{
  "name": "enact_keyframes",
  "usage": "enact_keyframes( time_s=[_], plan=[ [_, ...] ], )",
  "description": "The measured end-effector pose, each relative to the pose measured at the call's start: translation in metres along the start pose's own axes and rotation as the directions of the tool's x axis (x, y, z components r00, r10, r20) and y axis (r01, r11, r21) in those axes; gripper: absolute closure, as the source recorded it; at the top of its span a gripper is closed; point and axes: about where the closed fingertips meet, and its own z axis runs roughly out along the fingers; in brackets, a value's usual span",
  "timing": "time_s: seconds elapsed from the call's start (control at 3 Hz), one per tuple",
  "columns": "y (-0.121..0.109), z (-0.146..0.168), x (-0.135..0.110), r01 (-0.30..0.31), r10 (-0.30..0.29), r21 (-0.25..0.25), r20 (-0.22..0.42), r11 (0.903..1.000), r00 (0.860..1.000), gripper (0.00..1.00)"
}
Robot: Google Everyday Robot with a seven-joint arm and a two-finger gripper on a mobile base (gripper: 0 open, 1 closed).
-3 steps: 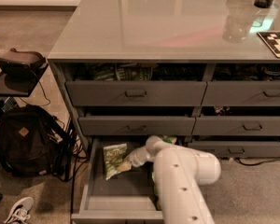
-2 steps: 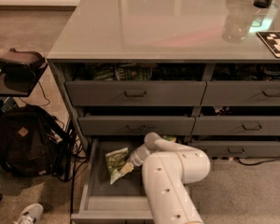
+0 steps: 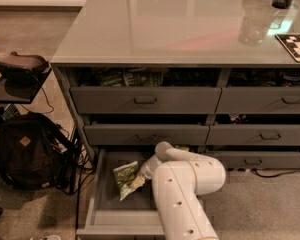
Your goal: Pick green jalapeno chip bag from bottom drawer and place on counter
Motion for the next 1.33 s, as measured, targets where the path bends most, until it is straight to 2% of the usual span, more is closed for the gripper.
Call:
enact_keyframes(
  time_s=[0.33,0.67,1.0,1.33],
  plan=[
    [0.003,-0.024,-0.024,-0.015,0.014,0.072,0.019,0.9973,1.0,1.0],
    [0.006,-0.072,-0.075,-0.022,0.01,0.209,0.059,0.9777,0.998,1.0],
    [0.027,-0.113,-0.128,-0.023,0.008,0.317,0.05,0.9482,0.999,1.0],
    [0.05,-0.132,-0.141,-0.033,0.018,0.316,0.05,0.9481,0.999,1.0]
  ],
)
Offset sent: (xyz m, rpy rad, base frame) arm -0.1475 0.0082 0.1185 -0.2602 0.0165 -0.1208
